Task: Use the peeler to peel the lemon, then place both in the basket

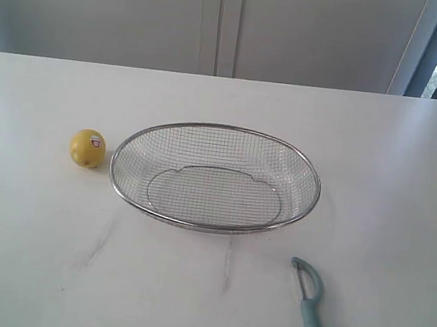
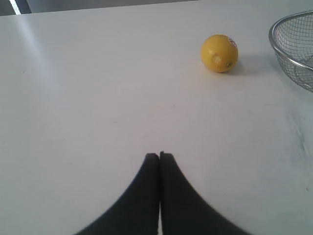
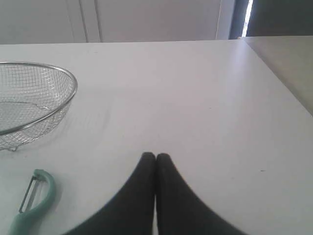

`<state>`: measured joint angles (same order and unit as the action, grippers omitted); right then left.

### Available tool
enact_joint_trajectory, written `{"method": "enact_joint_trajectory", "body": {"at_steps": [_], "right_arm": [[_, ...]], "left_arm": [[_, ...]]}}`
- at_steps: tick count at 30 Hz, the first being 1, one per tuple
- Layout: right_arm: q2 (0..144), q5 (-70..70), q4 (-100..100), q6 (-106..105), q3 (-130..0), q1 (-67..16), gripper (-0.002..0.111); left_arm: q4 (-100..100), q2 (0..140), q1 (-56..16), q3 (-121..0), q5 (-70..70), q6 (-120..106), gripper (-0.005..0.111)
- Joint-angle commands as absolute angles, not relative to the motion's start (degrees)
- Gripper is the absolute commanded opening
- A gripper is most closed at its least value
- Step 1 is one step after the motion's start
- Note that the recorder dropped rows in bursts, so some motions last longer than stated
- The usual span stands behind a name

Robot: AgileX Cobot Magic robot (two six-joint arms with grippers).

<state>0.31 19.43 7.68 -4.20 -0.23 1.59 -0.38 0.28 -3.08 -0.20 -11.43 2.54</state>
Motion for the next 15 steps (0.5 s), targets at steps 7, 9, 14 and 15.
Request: {"method": "enact_joint_trajectory", "body": {"at_steps": [7, 9, 14, 15], "right_arm": [[0.0, 17.0, 7.7, -4.3, 0.0, 1.7, 0.000], [0.0, 14.6, 7.7, -4.3, 0.0, 1.7, 0.000], [0.0, 9.0, 7.7, -4.3, 0.0, 1.7, 0.000], [0.0, 7.9, 7.7, -4.3, 0.0, 1.7, 0.000]], "left_arm": [[-1.0, 0.0, -3.0, 0.0, -11.6, 2.6, 0.001], [-1.0, 0.0, -3.0, 0.0, -11.6, 2.6, 0.001], [-1.0, 0.0, -3.0, 0.0, -11.6, 2.6, 0.001], [-1.0, 0.0, -3.0, 0.0, -11.6, 2.6, 0.001]]}}
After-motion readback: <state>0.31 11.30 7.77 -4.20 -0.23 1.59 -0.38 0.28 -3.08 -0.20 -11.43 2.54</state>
